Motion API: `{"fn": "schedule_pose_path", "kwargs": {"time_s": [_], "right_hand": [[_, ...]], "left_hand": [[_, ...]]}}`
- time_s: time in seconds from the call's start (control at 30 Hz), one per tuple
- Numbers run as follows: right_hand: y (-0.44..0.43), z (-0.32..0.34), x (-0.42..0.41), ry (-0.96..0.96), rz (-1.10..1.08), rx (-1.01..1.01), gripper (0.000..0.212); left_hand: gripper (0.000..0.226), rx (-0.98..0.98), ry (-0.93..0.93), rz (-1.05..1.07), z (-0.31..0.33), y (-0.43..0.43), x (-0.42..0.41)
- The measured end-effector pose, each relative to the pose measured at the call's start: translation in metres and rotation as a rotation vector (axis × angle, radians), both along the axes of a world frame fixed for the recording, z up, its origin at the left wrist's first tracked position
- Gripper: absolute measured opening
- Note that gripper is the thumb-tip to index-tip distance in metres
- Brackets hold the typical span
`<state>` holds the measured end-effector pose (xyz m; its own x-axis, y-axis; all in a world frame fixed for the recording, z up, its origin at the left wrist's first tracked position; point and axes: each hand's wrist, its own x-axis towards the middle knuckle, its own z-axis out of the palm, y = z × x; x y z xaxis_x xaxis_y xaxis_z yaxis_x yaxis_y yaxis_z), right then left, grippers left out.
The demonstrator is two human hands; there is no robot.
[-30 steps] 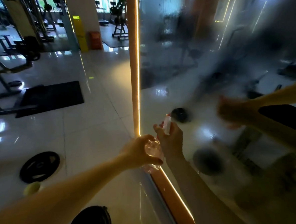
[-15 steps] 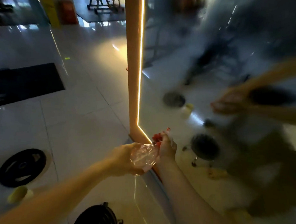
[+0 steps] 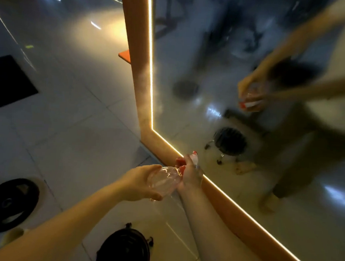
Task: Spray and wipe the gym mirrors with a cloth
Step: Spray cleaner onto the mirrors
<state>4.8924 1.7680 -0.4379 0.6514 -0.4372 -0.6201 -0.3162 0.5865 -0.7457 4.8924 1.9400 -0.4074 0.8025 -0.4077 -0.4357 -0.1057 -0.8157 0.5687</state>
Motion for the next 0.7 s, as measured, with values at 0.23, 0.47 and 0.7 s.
{"fn": "schedule_pose_path", "kwargs": {"time_s": [0.23, 0.47, 0.7], "right_hand": [[-0.053, 0.000, -0.035, -0.001, -0.148, 0.004, 0.048], [-0.088, -0.001, -0.067, 0.054, -0.287, -0.038, 0.054], [-0.120, 0.007, -0.098, 0.016, -0.398, -0.024, 0.020]], "left_hand": [[0.108, 0.011, -0.072, -0.222, -0.004, -0.051, -0.006], [0.106, 0.012, -0.088, -0.394, -0.006, -0.099, -0.012], [0.102, 0.015, -0.145, -0.518, -0.004, -0.134, -0.021]]}}
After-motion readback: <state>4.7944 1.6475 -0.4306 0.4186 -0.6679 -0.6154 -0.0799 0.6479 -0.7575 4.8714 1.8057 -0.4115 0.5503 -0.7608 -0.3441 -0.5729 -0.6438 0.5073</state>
